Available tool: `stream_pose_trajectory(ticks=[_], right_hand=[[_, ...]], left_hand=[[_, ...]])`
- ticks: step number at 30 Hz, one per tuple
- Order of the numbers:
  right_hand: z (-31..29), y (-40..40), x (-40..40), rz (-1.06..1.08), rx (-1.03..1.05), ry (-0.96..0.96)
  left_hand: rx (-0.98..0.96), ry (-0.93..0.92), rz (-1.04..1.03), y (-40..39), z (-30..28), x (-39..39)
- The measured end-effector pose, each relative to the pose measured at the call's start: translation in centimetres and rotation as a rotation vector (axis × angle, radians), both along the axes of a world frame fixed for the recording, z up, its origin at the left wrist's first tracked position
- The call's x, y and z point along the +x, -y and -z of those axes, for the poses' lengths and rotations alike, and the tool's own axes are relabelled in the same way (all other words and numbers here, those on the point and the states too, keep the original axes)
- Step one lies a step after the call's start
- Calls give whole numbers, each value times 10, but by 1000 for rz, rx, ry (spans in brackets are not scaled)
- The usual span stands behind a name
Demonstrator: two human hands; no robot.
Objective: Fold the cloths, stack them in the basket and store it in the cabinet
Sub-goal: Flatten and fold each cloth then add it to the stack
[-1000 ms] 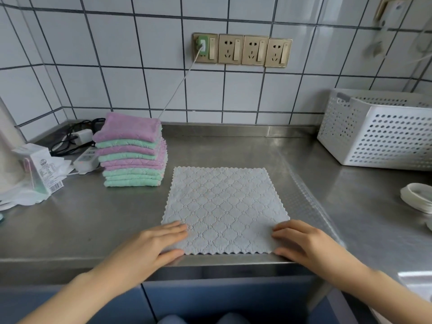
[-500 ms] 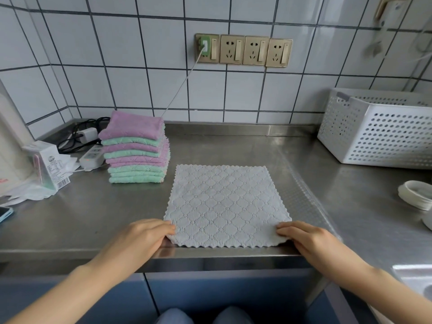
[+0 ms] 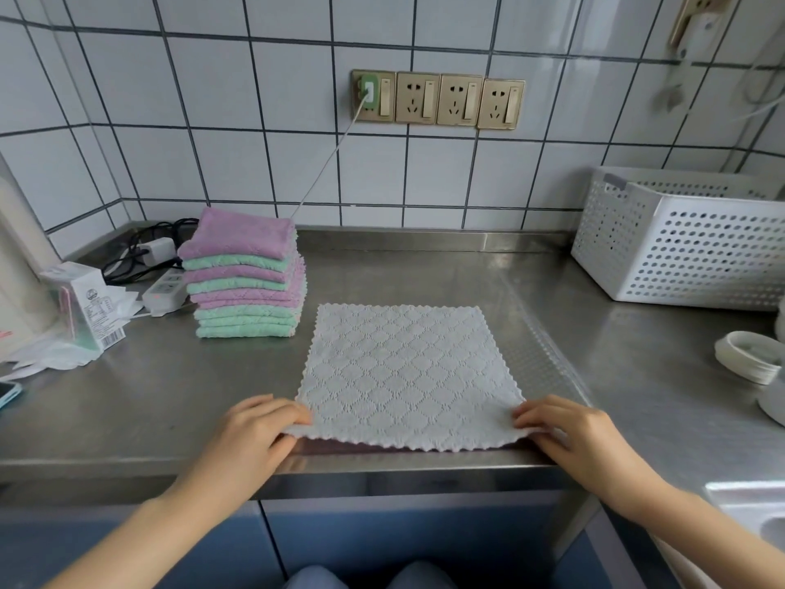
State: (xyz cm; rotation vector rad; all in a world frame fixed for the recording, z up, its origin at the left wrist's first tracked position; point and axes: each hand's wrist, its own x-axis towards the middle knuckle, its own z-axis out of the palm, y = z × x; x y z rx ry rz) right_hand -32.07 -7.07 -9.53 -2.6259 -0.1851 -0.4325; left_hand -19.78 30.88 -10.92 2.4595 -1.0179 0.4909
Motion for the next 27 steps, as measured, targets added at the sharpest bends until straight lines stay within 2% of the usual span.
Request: stream_pose_trajectory(ticks=[4,7,9,14,18,23,27], right_hand=[[-10,3,-20,88,190,-3],[-28,-6,-27,56,453,23],[-40,-14,-19,59,598,78],[-42,-16,49,224,697,84],[-21,-8,112,428,764,-56],[5,3,139,603,591,-136],[0,4,144,649,542,-144]], left_hand=[[-219,-295,98,-17,-8,-17],[-412,-559,95,-16,-33,-30],[-547,-614,46,-10,-44,-22],[-723,-691,-164,26,-49,35],[-655,-577,-337,51,-34,87],[-460,-474,-459,57,-11,111],[-409,-432,-473,57,-6,122]])
